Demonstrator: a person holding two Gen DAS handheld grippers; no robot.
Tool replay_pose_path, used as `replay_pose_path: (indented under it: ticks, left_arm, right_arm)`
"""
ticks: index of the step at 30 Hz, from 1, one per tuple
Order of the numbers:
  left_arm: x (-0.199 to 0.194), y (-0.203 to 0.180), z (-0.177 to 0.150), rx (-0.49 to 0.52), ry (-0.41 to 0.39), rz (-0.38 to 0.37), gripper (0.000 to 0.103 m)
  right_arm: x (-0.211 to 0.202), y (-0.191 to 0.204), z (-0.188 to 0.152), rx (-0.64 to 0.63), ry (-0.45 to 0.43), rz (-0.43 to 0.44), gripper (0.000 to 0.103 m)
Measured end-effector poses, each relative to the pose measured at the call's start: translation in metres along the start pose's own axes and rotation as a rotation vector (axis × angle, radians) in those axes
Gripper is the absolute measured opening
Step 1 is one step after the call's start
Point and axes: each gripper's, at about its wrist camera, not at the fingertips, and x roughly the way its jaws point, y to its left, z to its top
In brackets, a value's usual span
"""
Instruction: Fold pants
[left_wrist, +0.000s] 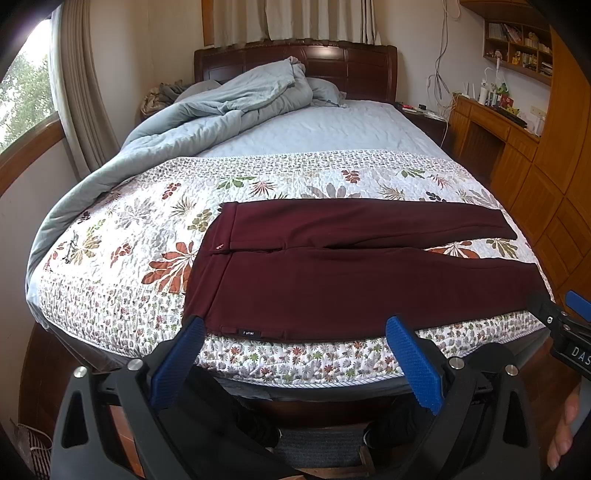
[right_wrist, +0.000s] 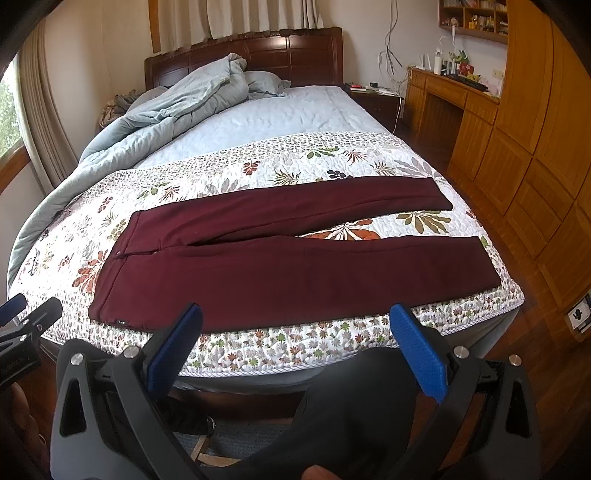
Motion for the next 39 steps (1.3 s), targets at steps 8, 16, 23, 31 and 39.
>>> replay_pose_path:
  ticks: [8,16,23,31,39]
  left_arm:
    - [0.008,0.001,-0.003,0.001,0.013,0.001,0.099]
    - [0.043,0.005,-0.003,0.047,0.060,-0.046,0.099]
    - [0.151,0.067,-0.011,-0.074,0.332,-0.618,0.099]
    - [0.217,0.178,0.057,-0.119,0.189,-0.380,0.099]
    - [0.351,0.254,0.168,-0.194,0.215,-0.477,0.099]
  right_arm:
    - [0.007,-0.002,-0.002,0.001,0.011,0.002,0.101]
    - [0.028,-0.001,0.000,-0.022,0.032,0.012,0.101]
    - [0.071,0.005,0.011,-0.161,-0.054,0.072,0.101]
    - [0.133,0.000,0.012,-0.136,0.046,0.111,0.101]
    - [0.188,0.005,0.023,-0.121,0.162,0.231,0.101]
